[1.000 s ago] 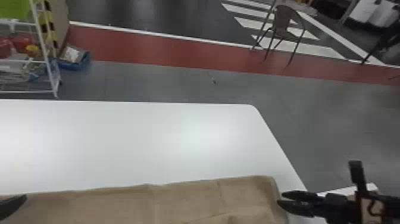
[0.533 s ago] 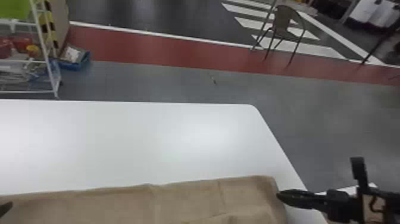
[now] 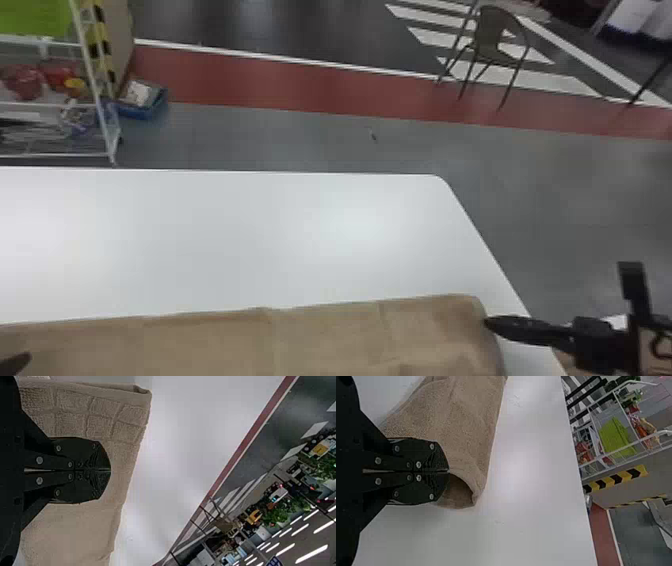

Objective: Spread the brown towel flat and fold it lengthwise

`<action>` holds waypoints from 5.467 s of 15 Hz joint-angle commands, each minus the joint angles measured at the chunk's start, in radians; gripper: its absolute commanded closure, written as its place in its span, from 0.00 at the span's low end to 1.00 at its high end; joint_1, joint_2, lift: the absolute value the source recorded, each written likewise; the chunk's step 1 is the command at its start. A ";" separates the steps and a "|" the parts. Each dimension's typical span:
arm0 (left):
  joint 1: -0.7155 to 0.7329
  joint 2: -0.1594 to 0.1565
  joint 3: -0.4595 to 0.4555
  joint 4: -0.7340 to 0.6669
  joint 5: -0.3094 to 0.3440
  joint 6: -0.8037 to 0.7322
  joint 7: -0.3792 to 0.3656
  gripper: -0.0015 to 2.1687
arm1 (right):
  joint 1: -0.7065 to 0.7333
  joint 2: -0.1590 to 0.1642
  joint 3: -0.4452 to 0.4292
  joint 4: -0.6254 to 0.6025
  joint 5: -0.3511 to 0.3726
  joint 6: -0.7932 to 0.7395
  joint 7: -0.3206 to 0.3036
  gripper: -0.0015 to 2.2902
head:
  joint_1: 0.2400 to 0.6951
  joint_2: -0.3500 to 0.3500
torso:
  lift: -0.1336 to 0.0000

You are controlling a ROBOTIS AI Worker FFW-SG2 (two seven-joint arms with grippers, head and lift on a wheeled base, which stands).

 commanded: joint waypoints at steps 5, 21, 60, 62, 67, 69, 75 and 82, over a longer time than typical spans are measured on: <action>0.005 0.000 -0.014 -0.001 -0.048 0.000 0.011 0.66 | -0.060 -0.004 0.001 0.034 -0.001 0.023 0.003 0.53 | 1.00 0.05 | 0.08; 0.011 -0.012 0.025 -0.052 0.036 0.025 0.032 0.64 | -0.126 -0.034 -0.019 0.126 0.014 -0.030 0.003 0.03 | 1.00 0.03 | 0.08; 0.103 -0.012 0.077 -0.037 0.140 -0.144 -0.070 0.54 | 0.026 0.219 -0.091 0.005 0.053 -0.293 0.003 0.15 | 1.00 0.08 | 0.08; 0.112 -0.011 0.075 -0.047 0.142 -0.147 -0.078 0.54 | 0.026 0.212 -0.073 0.019 0.074 -0.312 0.003 0.18 | 1.00 0.08 | 0.08; 0.112 -0.011 0.075 -0.052 0.145 -0.147 -0.083 0.54 | 0.041 0.204 -0.061 0.002 0.068 -0.303 0.003 0.32 | 1.00 0.09 | 0.08; 0.112 -0.011 0.078 -0.057 0.145 -0.144 -0.083 0.54 | 0.052 0.195 -0.068 -0.003 0.062 -0.296 0.003 0.41 | 1.00 0.09 | 0.08; 0.112 -0.009 0.065 -0.057 0.148 -0.144 -0.077 0.54 | 0.075 0.181 -0.116 -0.001 0.045 -0.293 0.003 0.46 | 1.00 0.05 | 0.08; 0.100 -0.001 0.059 -0.026 0.147 -0.166 -0.069 0.54 | 0.083 0.180 -0.122 0.019 0.048 -0.315 0.003 0.18 | 1.00 0.00 | 0.08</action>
